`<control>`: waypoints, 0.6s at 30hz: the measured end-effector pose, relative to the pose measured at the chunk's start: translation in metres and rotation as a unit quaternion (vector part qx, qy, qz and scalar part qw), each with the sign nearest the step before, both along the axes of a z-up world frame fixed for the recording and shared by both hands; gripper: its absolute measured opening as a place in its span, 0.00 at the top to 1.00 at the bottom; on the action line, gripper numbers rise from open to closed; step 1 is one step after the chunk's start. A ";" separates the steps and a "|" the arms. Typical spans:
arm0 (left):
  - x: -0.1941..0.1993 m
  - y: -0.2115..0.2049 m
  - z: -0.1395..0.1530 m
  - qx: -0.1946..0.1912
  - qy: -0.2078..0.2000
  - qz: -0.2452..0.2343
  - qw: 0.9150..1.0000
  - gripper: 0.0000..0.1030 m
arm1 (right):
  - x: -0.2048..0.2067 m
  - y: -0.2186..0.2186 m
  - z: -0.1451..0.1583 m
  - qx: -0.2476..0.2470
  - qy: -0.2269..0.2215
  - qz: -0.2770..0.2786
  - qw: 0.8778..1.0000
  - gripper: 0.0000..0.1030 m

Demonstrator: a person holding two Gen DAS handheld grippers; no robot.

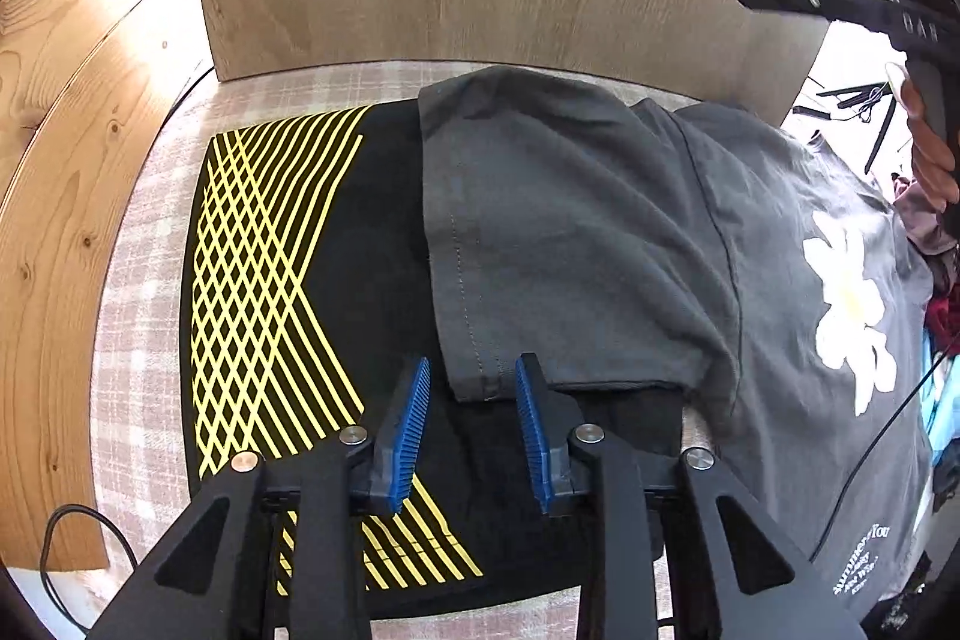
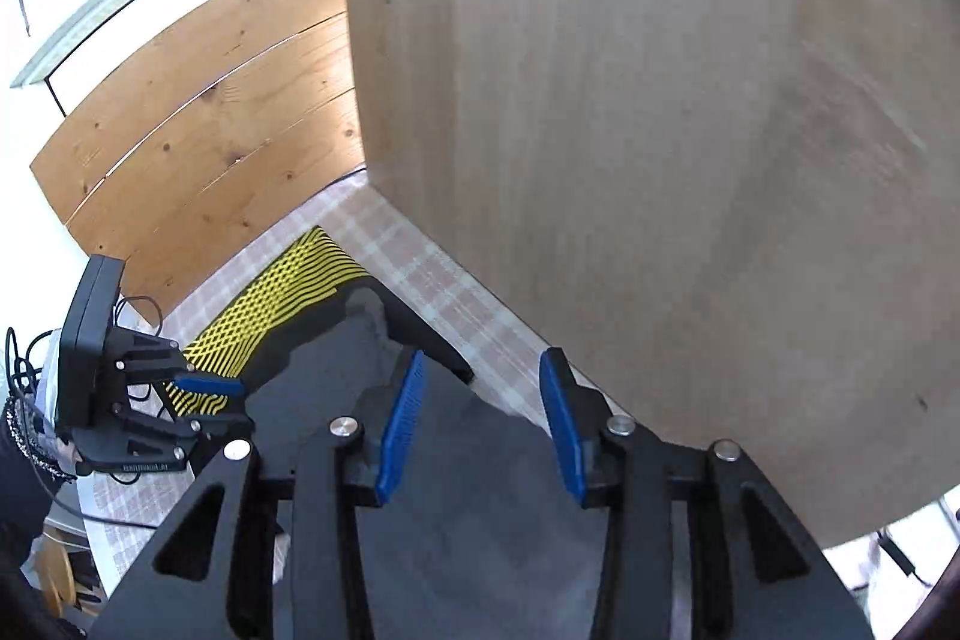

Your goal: Fold clothes

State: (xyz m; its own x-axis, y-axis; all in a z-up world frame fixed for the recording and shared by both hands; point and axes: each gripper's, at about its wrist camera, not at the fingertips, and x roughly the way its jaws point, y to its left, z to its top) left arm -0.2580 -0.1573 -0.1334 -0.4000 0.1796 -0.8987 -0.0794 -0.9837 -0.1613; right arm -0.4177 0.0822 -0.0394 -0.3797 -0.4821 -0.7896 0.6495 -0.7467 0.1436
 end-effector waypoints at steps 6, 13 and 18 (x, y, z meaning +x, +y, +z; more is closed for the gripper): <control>0.044 0.002 0.037 0.033 0.029 -0.015 0.999 0.74 | 0.077 0.119 0.012 -0.037 -0.023 -0.091 0.995 0.62; 0.101 0.009 0.058 0.058 0.016 -0.029 0.998 0.74 | 0.210 0.275 0.054 -0.064 -0.020 -0.243 0.968 0.62; 0.154 0.015 0.058 0.066 -0.006 -0.025 0.997 0.74 | 0.326 0.349 0.055 -0.057 -0.035 -0.320 0.945 0.62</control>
State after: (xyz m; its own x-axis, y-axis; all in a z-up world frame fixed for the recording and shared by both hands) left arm -0.1041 -0.1420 -0.0754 -0.3768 0.3164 -0.8706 -0.1244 -0.9486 -0.2909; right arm -0.0922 0.4310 0.0154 -0.5718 -0.2558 -0.7795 0.0572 -0.9603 0.2732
